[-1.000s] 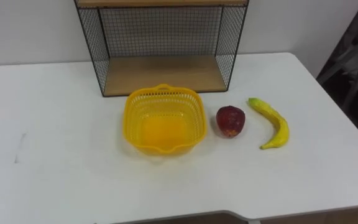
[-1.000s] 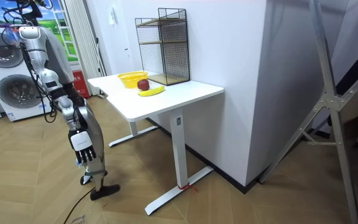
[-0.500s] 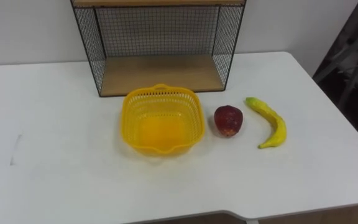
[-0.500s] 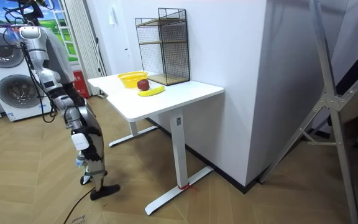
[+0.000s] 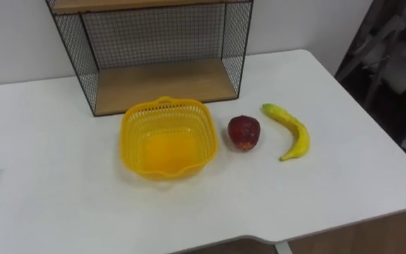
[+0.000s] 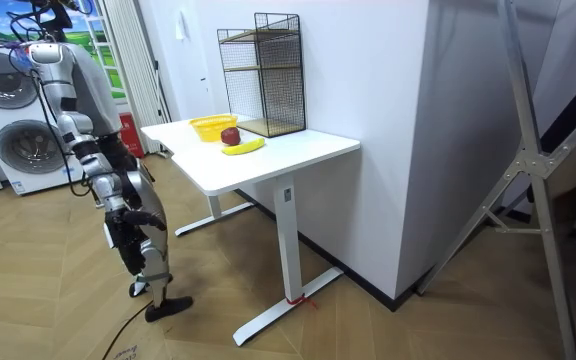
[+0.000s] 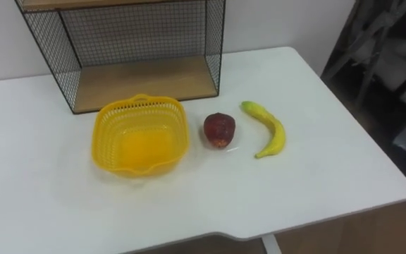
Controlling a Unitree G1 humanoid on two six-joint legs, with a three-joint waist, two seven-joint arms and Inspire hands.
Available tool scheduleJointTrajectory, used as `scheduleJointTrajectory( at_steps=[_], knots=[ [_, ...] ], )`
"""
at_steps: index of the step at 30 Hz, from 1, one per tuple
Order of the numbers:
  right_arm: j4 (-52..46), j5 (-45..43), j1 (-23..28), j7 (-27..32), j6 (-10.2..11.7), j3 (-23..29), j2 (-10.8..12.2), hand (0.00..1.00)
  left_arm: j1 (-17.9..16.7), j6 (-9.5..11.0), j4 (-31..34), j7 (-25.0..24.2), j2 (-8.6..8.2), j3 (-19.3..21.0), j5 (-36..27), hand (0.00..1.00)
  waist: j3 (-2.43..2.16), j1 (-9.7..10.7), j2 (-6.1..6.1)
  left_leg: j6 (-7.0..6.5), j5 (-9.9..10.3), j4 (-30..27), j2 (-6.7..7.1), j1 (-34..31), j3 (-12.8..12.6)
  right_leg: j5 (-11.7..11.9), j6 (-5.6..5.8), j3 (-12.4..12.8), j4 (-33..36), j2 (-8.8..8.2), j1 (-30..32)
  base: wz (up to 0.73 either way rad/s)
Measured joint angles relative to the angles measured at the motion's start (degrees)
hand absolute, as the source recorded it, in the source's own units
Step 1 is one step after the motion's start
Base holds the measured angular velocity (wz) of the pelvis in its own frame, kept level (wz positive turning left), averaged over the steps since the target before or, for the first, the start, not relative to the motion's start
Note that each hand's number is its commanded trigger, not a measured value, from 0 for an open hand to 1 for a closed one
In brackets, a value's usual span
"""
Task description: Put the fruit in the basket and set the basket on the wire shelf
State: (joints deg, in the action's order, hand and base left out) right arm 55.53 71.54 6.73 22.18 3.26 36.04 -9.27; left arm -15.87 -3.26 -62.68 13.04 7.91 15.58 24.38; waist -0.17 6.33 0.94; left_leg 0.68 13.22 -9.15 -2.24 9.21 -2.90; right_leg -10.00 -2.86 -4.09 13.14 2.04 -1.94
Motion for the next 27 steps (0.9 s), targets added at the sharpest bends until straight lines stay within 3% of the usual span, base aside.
scheduleJointTrajectory(
  at_steps=[2, 8, 13, 16, 22, 27],
  knots=[
    [-5.6, -0.6, 0.0, 2.8, 1.0, -0.1, -0.2, 0.0, -0.2, 0.0, 0.4, 0.0, 0.01, 0.0, -0.1, 0.0, 0.01, 0.0, 0.13, 0.0, 0.0, -0.2, 0.06, 0.1, -0.5, -0.1, -0.02, 0.6, 0.6, 0.02, 0.5, -0.12],
    [-25.1, -13.7, -0.9, 12.1, 2.3, -0.7, -0.7, 0.0, -0.2, 0.0, 2.5, -0.4, -0.18, -0.2, 0.8, 0.0, 0.04, -0.4, 0.78, 0.0, 0.0, -0.5, 0.02, -0.9, -1.7, -0.1, 0.04, 1.2, 0.8, 0.09, 1.9, -0.07],
    [-40.3, -29.7, -1.1, 16.8, 3.7, -6.0, -3.0, 0.0, -1.2, 0.1, 5.2, -0.5, 0.04, -3.4, 1.2, 0.0, 0.27, -0.9, 0.75, -0.01, 0.0, -0.5, 0.03, -1.9, -1.8, 0.3, 0.0, 1.2, 0.6, 0.45, 3.1, -0.01],
    [-44.5, -37.5, -1.2, 16.6, 4.4, -8.2, -4.6, 0.0, -1.2, 0.5, 6.0, -0.9, 0.18, -4.1, 1.2, 0.0, 0.32, -1.9, 0.67, -0.01, 0.0, -0.5, 0.03, -1.8, -1.8, 0.4, 0.0, 1.8, 0.6, 0.58, 3.1, -0.07],
    [-49.7, -47.7, -1.2, 14.4, 4.4, -12.7, -4.7, 0.0, -1.1, 1.1, 5.3, -1.3, 0.38, -4.7, 1.1, 0.0, 0.57, -3.5, 1.27, -0.01, 0.0, -0.2, -0.01, -1.7, -1.9, 0.4, -0.02, 1.6, 0.5, 0.55, 3.0, 0.0],
    [-50.8, -49.4, -1.2, 9.0, 4.3, -15.8, -4.9, 0.0, -1.3, 1.1, 5.4, -2.3, 0.48, -4.8, 1.1, 0.0, 0.45, -4.2, 1.72, -0.01, 0.0, -0.2, -0.01, -1.6, -1.8, 0.4, -0.02, 1.1, 0.4, 0.12, 2.7, 0.01]
  ],
)
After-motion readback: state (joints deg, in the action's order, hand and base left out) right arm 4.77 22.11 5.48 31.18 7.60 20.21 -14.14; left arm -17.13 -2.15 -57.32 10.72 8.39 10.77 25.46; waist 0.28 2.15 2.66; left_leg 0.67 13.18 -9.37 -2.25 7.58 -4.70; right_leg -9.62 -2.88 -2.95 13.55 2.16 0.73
